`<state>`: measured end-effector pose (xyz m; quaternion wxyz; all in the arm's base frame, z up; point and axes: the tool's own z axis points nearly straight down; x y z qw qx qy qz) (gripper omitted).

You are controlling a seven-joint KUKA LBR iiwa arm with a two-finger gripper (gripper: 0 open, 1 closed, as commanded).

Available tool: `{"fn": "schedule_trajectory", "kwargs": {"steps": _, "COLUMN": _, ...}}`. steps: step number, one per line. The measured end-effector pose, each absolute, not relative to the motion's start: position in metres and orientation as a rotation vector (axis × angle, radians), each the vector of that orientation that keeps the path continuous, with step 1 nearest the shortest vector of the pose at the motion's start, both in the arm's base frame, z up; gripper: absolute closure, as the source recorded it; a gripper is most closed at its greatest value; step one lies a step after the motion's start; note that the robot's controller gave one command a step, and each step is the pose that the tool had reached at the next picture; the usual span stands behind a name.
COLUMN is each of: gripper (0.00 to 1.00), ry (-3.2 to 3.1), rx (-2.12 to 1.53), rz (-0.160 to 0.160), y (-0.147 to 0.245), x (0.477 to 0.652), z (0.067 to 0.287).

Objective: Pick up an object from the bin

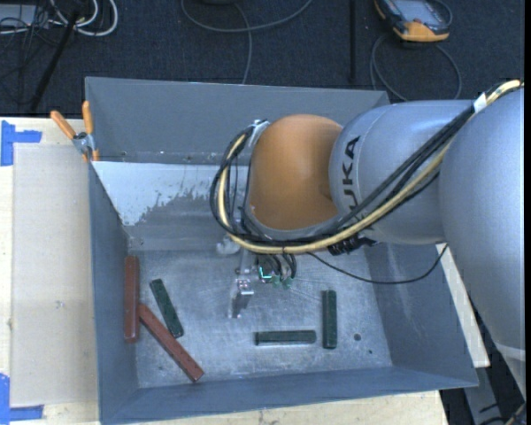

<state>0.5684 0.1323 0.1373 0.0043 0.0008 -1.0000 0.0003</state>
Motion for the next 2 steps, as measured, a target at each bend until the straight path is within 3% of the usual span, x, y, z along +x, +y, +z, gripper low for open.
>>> {"fn": "schedule_trajectory", "kwargs": {"steps": 1, "gripper": 0.0, "ry": -3.14, "rx": -0.001, "rz": 0.0, "y": 0.132, "x": 0.57, "z": 0.142}}
{"fn": "schedule_trajectory", "kwargs": {"steps": 2, "gripper": 0.0, "ry": -3.143, "rx": 0.155, "rz": -0.003, "y": 0.116, "x": 0.554, "z": 0.128}}
